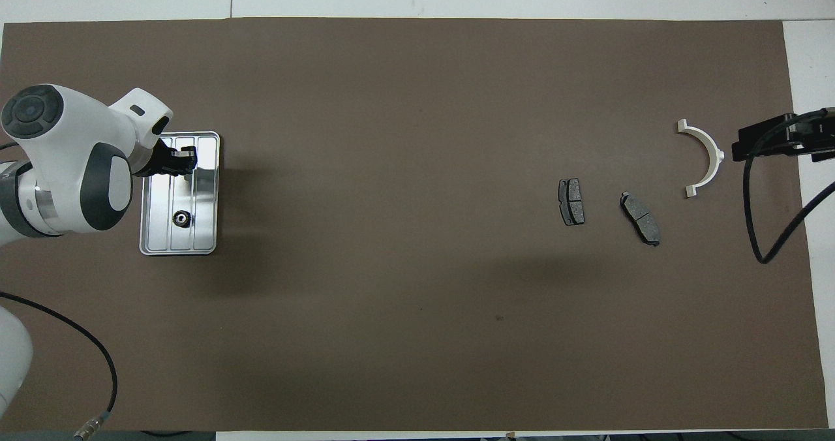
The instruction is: Pick bearing gear from pile to tray
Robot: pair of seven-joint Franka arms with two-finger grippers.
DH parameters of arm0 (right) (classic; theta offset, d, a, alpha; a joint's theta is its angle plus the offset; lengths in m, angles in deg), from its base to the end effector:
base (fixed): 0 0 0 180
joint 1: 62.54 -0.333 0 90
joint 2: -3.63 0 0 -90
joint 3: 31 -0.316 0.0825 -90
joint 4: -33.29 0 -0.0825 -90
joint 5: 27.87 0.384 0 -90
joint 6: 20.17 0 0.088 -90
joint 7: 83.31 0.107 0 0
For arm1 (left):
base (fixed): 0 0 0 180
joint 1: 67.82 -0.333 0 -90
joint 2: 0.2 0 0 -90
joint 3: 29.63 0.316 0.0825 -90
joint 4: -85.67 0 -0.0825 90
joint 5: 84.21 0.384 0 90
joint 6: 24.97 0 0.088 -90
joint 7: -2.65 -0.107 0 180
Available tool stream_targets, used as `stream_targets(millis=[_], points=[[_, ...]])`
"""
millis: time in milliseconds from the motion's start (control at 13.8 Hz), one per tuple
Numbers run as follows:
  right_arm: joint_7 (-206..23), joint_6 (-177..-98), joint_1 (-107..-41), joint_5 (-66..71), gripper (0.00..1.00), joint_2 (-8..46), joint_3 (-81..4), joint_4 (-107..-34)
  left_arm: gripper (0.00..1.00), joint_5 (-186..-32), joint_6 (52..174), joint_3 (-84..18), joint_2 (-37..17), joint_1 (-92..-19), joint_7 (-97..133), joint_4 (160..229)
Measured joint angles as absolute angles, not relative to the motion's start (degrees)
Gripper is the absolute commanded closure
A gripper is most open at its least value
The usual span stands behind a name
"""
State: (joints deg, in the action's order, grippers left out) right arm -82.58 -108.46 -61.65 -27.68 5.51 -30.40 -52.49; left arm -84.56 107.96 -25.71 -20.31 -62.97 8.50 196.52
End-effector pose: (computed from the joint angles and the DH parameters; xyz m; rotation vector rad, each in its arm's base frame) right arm 0.5621 -0.0142 0.6382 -3.1381 0.0606 -0.0173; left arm 0.6217 -0.0122 0.3085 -3.1215 -0.1333 -0.0567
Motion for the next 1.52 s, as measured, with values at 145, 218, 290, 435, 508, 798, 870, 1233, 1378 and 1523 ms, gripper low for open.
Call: stream_targets(millis=[145,218,290,435,508,798,870,1233,1378,1523], points=[[-82.6,-108.5,-61.6,-27.7,0.0,5.5,-30.4,-52.5,1.0,-84.6,109.4,-25.7,-20.3,-63.0,8.4,197.8],[-82.6,-108.5,-61.6,-27.7,0.0,5.5,-30.4,-52.5,1.0,-84.6,109.6,-25.7,-20.3,-63.0,8.4,198.0],[-82.6,-108.5,-61.6,-27.7,0.0,5.5,-30.4,-52.5,0.53,-84.5,109.6,-25.7,-20.3,-63.0,8.4,198.0],[-82.6,-108.5,-61.6,-27.7,0.0,5.5,-30.4,-52.5,0.0,-84.5,109.6,-25.7,-20.3,-63.0,8.3,198.0],[-82.6,-108.5,-61.6,-27.7,0.0,5.5,-30.4,-52.5,0.0,-84.5,109.6,-25.7,-20.3,-63.0,8.3,198.0],[-82.6,-108.5,-61.6,-27.7,0.0,5.5,-30.4,-52.6,0.0,-84.5,102.6,-25.5,-17.5,-63.6,8.3,194.7],[-82.6,-108.5,-61.6,-27.7,0.0,5.5,-30.4,-52.7,0.0,-84.5,98.1,-25.5,-15.2,-64.0,8.3,193.1],[-82.6,-108.5,-61.6,-27.7,0.0,5.5,-30.4,-52.7,0.0,-84.5,78.1,-25.6,-2.0,-64.5,8.3,188.9],[-82.6,-108.5,-61.6,-27.7,0.0,5.5,-30.4,-52.7,0.0,-84.5,73.8,-25.6,1.4,-64.8,8.3,188.4],[-82.6,-108.5,-61.6,-27.7,0.0,5.5,-30.4,-52.7,0.0,-84.5,72.3,-25.7,3.3,-65.1,8.3,188.4]])
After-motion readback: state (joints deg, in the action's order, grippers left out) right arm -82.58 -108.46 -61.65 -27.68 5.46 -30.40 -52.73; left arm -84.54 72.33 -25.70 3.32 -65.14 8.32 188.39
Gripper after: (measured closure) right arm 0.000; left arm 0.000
